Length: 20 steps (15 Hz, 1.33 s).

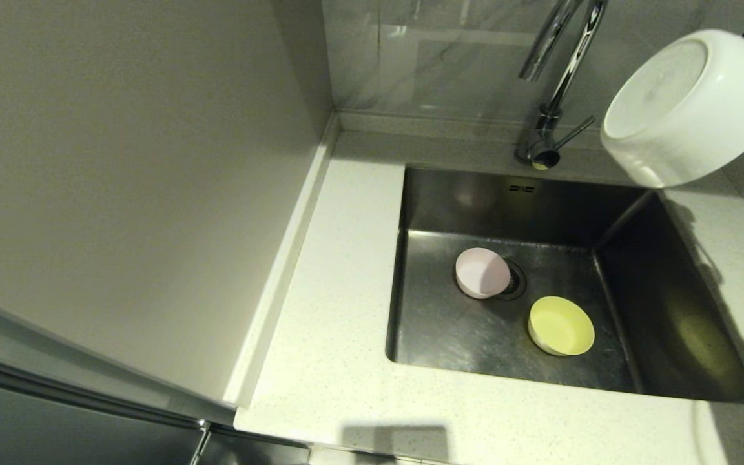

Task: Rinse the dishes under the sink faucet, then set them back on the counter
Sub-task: Put a bowl back to the table from the sink

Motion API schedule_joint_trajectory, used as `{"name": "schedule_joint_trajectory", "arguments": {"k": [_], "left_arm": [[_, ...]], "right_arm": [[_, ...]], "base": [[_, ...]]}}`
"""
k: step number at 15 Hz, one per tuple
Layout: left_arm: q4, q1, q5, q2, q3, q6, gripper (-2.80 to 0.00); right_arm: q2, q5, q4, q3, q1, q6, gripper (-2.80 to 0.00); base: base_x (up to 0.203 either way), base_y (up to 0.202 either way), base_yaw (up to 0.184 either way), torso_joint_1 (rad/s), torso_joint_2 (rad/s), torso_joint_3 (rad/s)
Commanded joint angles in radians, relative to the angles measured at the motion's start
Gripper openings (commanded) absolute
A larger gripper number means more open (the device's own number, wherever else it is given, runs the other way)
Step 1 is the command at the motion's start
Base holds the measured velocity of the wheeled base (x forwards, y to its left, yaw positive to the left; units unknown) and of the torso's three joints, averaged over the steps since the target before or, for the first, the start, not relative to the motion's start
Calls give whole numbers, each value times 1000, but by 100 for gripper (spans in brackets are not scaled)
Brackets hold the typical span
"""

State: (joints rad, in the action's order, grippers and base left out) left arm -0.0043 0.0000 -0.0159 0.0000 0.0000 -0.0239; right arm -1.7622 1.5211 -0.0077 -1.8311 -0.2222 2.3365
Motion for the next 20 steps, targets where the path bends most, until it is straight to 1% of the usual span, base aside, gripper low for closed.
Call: {"name": "schedule_joint_trajectory", "arguments": {"k": [1,2,3,5,7,8,9,10,11,12,14,15,16,17,18,19,20], "left_arm": [[0,0,-1,-2,0,-1,-280],[0,0,-1,-2,0,-1,-280],[0,0,-1,-2,0,-1,-280],[0,0,-1,-2,0,-1,-280],[0,0,-1,-2,0,-1,-280],[0,0,-1,-2,0,-1,-280],[0,0,-1,-2,0,-1,-280],[0,0,-1,-2,0,-1,-280],[0,0,-1,-2,0,-1,-280],[0,0,-1,-2,0,-1,-280],[0,0,-1,-2,0,-1,-280],[0,0,-1,-2,0,-1,-280],[0,0,-1,-2,0,-1,-280],[0,0,-1,-2,0,-1,-280],[0,0,-1,-2,0,-1,-280],[0,0,-1,-2,0,-1,-280],[0,0,-1,-2,0,-1,-280]], "right_arm": [[81,9,-99,-122,-10,2,-280],[129,9,-208,-115,-12,-10,-280],[167,9,-314,-71,-16,-25,-280],[234,9,-662,75,-27,-47,-280],[280,9,-1013,256,-31,-63,-280],[302,9,-1160,317,-32,-69,-280],[313,9,-1223,336,-33,-63,-280],[320,9,-1208,344,-31,-42,-280],[326,9,-1107,356,-29,-14,-280],[331,9,-938,364,-26,6,-280],[331,9,-481,327,-18,13,-280],[325,-2,-323,261,-8,10,-280],[312,-34,-208,143,16,13,-280],[294,-80,-98,17,57,23,-280],[271,-137,4,-74,124,33,-280],[252,-184,66,-132,180,32,-280],[236,-215,113,-147,210,12,-280]], "base": [[0,0,0,0,0,0],[0,0,0,0,0,0],[0,0,0,0,0,0],[0,0,0,0,0,0],[0,0,0,0,0,0],[0,0,0,0,0,0],[0,0,0,0,0,0],[0,0,0,0,0,0],[0,0,0,0,0,0],[0,0,0,0,0,0],[0,0,0,0,0,0],[0,0,0,0,0,0],[0,0,0,0,0,0],[0,0,0,0,0,0],[0,0,0,0,0,0],[0,0,0,0,0,0],[0,0,0,0,0,0]]}}
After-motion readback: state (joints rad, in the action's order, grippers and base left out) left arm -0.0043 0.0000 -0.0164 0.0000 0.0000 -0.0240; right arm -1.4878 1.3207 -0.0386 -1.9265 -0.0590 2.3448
